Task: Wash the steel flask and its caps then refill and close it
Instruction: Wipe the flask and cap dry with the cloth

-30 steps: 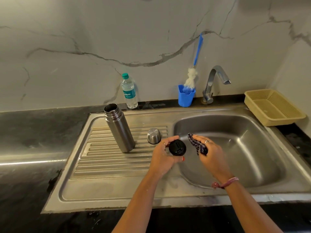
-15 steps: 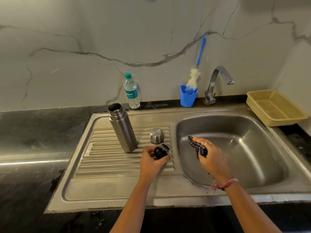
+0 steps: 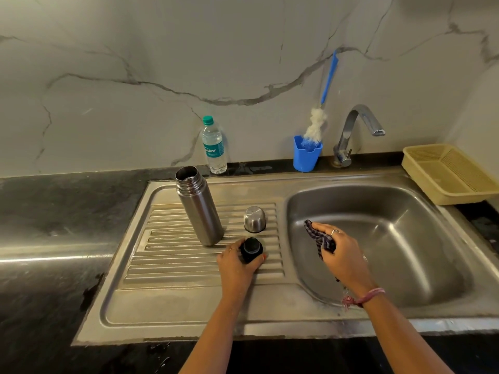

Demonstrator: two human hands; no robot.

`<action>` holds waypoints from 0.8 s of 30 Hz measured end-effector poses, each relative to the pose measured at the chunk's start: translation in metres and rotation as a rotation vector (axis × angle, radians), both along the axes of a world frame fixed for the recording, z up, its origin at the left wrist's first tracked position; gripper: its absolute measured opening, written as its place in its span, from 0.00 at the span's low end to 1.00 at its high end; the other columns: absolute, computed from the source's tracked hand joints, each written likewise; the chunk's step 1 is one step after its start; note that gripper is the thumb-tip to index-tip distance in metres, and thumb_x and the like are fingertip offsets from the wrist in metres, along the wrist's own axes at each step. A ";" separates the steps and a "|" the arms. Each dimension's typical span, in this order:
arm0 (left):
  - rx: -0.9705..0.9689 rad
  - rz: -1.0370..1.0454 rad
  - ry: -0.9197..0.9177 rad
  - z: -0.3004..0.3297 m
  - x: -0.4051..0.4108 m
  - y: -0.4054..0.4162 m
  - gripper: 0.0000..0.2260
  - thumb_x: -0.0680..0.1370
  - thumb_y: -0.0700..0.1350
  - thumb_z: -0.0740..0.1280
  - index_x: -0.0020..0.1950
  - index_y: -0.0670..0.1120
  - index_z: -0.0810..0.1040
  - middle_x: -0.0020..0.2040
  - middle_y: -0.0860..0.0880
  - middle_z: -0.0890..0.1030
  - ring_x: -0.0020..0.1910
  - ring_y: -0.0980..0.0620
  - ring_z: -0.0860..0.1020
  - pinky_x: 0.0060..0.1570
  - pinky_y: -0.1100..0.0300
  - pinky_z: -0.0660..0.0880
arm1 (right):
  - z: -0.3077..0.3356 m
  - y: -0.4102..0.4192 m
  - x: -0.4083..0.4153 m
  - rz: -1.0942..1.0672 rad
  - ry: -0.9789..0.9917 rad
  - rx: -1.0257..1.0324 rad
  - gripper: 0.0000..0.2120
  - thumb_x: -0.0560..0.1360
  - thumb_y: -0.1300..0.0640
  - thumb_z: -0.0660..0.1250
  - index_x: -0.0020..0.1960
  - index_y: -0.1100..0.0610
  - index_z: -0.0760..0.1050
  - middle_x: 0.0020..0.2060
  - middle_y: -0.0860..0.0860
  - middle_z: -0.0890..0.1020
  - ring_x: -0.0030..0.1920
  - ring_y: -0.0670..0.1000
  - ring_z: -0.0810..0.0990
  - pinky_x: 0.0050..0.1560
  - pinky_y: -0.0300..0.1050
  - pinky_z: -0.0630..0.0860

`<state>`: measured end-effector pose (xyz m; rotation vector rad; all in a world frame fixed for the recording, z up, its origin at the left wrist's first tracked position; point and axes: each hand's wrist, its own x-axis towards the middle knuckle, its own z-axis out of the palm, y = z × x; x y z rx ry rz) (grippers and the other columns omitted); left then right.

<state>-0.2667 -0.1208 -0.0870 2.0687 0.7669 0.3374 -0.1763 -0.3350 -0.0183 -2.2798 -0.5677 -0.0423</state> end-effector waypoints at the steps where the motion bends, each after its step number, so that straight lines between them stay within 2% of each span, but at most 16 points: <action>1: -0.010 -0.003 0.002 0.001 0.000 0.001 0.29 0.65 0.62 0.78 0.62 0.52 0.79 0.54 0.57 0.82 0.58 0.52 0.74 0.62 0.48 0.72 | -0.001 0.000 0.001 -0.003 0.002 0.001 0.25 0.71 0.74 0.63 0.65 0.57 0.76 0.60 0.50 0.80 0.60 0.48 0.78 0.61 0.25 0.62; 4: -0.024 -0.022 0.038 0.001 0.000 0.006 0.37 0.60 0.69 0.75 0.63 0.51 0.78 0.54 0.57 0.82 0.59 0.50 0.76 0.61 0.48 0.74 | -0.001 0.000 0.002 -0.011 0.012 0.005 0.24 0.72 0.73 0.63 0.65 0.57 0.76 0.60 0.50 0.80 0.60 0.48 0.78 0.61 0.27 0.64; 7: 0.034 -0.037 0.102 0.011 0.003 0.006 0.46 0.58 0.72 0.75 0.69 0.48 0.73 0.62 0.52 0.79 0.64 0.48 0.74 0.64 0.48 0.73 | -0.003 -0.001 0.002 -0.025 0.021 0.019 0.24 0.72 0.74 0.63 0.65 0.58 0.76 0.60 0.50 0.80 0.60 0.48 0.78 0.63 0.32 0.66; 10: 0.080 -0.039 0.073 0.028 0.013 0.004 0.43 0.65 0.69 0.74 0.72 0.45 0.72 0.66 0.48 0.76 0.68 0.46 0.70 0.69 0.48 0.68 | -0.006 -0.003 0.004 -0.035 0.033 0.029 0.24 0.71 0.74 0.64 0.65 0.58 0.76 0.60 0.50 0.80 0.60 0.48 0.78 0.63 0.33 0.67; 14: 0.113 -0.058 0.016 0.050 0.042 0.011 0.33 0.74 0.62 0.71 0.72 0.45 0.72 0.68 0.46 0.75 0.69 0.46 0.70 0.70 0.49 0.67 | -0.010 -0.006 0.007 -0.049 0.034 0.039 0.24 0.71 0.74 0.64 0.64 0.58 0.76 0.59 0.50 0.80 0.60 0.48 0.78 0.63 0.34 0.68; 16: 0.117 -0.085 0.067 0.057 0.061 0.016 0.31 0.76 0.56 0.71 0.74 0.45 0.68 0.71 0.45 0.71 0.71 0.46 0.68 0.71 0.49 0.67 | -0.011 -0.008 0.008 -0.058 0.049 0.040 0.24 0.71 0.74 0.64 0.64 0.58 0.76 0.59 0.50 0.80 0.59 0.48 0.78 0.63 0.36 0.69; 20: 0.088 -0.138 0.198 0.064 0.097 0.022 0.36 0.75 0.49 0.73 0.78 0.42 0.61 0.75 0.42 0.66 0.72 0.42 0.67 0.70 0.47 0.68 | -0.012 -0.012 0.009 -0.079 0.068 0.048 0.25 0.71 0.73 0.65 0.64 0.56 0.76 0.59 0.49 0.80 0.59 0.48 0.78 0.63 0.42 0.74; 24: 0.186 -0.212 0.366 0.058 0.113 0.027 0.36 0.74 0.48 0.74 0.75 0.38 0.62 0.70 0.38 0.70 0.69 0.39 0.69 0.66 0.49 0.71 | -0.010 -0.017 0.011 -0.113 0.099 0.046 0.25 0.71 0.72 0.65 0.64 0.54 0.76 0.59 0.47 0.80 0.57 0.47 0.79 0.61 0.40 0.74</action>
